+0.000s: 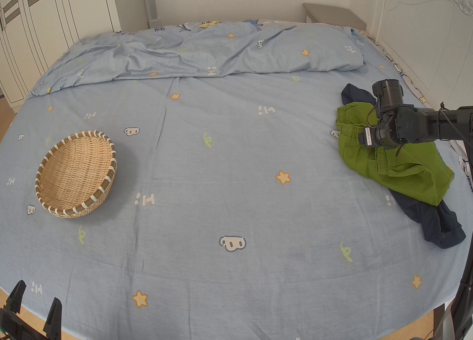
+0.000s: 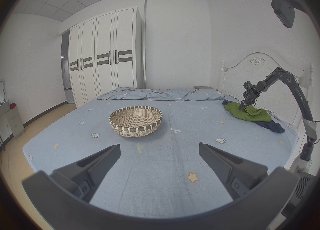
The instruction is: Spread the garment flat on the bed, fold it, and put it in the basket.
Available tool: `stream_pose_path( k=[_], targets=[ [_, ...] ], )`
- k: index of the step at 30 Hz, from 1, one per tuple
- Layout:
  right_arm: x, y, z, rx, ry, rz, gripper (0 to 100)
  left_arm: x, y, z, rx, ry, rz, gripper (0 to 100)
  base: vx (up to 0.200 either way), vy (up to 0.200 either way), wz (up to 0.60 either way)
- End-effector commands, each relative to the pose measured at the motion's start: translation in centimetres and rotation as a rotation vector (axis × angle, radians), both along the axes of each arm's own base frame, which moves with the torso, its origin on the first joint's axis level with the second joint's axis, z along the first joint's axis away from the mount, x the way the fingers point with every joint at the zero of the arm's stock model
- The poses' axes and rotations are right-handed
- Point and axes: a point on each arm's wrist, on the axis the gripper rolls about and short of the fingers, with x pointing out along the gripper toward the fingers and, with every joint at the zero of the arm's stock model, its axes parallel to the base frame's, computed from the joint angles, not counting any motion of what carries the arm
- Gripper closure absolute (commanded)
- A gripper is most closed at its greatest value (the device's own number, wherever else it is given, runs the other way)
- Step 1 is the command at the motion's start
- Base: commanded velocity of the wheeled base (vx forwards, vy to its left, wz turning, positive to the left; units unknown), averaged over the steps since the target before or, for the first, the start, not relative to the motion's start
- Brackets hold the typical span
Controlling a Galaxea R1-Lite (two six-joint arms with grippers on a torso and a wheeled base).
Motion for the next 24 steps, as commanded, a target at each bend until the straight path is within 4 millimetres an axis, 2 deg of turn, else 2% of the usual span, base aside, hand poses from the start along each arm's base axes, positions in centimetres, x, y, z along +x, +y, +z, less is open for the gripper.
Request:
stream_pose_path(
  k=[1, 2, 3, 12, 18, 19, 20, 22, 23, 24],
  targets=[
    [0.0, -0.1, 0.2, 0.0, -0.004, -0.003, 0, 0.0, 0.0, -0.5, 0.0, 0.001, 0.0, 0, 0.0, 0.0, 0.0],
    [0.0, -0.1, 0.2, 0.0, -0.001, -0.003, 0, 0.0, 0.0, -0.5, 0.0, 0.001, 0.0, 0, 0.0, 0.0, 0.0],
    [0.0, -0.2, 0.2, 0.0, -0.003, -0.004, 100, 0.0, 0.0, -0.5, 0.0, 0.001, 0.0, 0, 0.0, 0.0, 0.0],
    [0.0, -0.7, -0.3, -0.003, 0.016, -0.013, 100, 0.0, 0.0, -0.5, 0.0, 0.001, 0.0, 0, 0.0, 0.0, 0.0],
    [-1.2, -0.1, 1.4, -0.004, 0.052, 0.008, 100, 0.0, 0.0, -0.5, 0.0, 0.001, 0.0, 0, 0.0, 0.0, 0.0],
    [-2.9, 0.2, 3.7, 0.006, 0.063, 0.015, 100, 0.0, 0.0, -0.5, 0.0, 0.001, 0.0, 0, 0.0, 0.0, 0.0],
    [-4.0, 0.5, 5.0, 0.015, 0.065, 0.022, 100, 0.0, 0.0, -0.5, 0.0, 0.001, 0.0, 0, 0.0, 0.0, 0.0],
    [-5.9, 1.4, 6.8, 0.045, 0.078, 0.034, 100, 0.0, 0.0, -0.5, 0.0, 0.001, 0.0, 0, 0.0, 0.0, 0.0],
    [-6.0, 1.4, 6.8, 0.049, 0.079, 0.034, 100, 0.0, 0.0, -0.5, 0.0, 0.001, 0.0, 0, 0.0, 0.0, 0.0],
    [-7.5, 2.2, 7.9, 0.097, 0.111, 0.068, 100, 0.0, 0.0, -0.5, 0.0, 0.001, 0.0, 0, 0.0, 0.0, 0.0]
  ],
)
